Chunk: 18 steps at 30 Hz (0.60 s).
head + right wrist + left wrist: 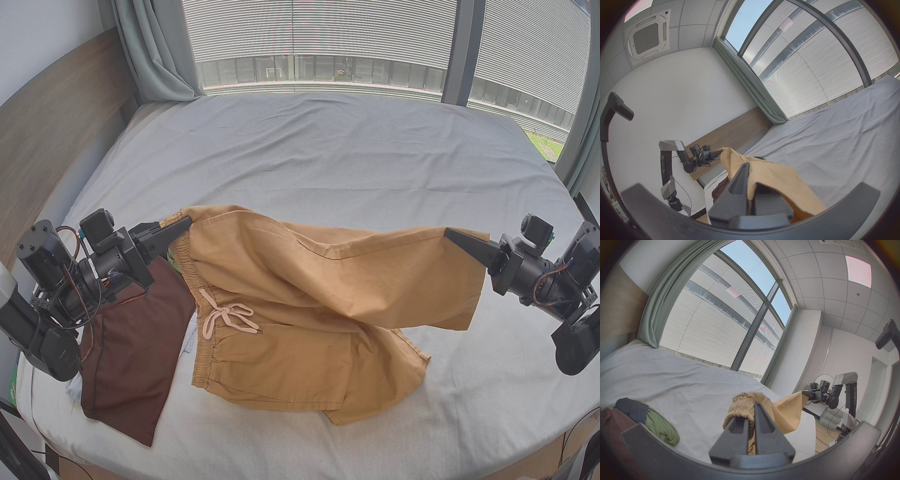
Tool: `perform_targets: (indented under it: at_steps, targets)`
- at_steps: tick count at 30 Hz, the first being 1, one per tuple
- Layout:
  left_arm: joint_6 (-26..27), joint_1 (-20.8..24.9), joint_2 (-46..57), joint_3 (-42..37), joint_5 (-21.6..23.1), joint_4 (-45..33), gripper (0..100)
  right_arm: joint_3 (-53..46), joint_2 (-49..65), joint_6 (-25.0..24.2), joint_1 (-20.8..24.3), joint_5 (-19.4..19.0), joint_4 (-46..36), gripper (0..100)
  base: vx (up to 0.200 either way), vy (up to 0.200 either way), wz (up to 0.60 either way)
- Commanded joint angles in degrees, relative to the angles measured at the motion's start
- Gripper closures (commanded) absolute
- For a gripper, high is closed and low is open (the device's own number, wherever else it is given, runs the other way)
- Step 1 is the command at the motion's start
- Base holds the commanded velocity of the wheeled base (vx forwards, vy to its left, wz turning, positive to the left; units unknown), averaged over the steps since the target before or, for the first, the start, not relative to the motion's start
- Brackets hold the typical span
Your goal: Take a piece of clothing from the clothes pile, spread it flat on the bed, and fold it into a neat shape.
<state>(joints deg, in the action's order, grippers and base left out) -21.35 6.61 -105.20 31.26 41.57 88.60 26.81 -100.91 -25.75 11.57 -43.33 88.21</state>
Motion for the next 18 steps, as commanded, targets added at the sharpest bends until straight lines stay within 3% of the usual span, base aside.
perform_targets:
  at_steps: [1,18]
  targets:
    - [0.0,-0.4,0.0,0.0,0.0,0.0,100,0.8,0.3,-0.7,-0.1,0.7,0.0,100,0.0,0.0,0.0]
    - [0.0,-2.0,-0.4,0.1,0.6,0.0,100,1.9,0.1,-1.2,-3.0,0.7,0.0,100,0.0,0.0,0.0]
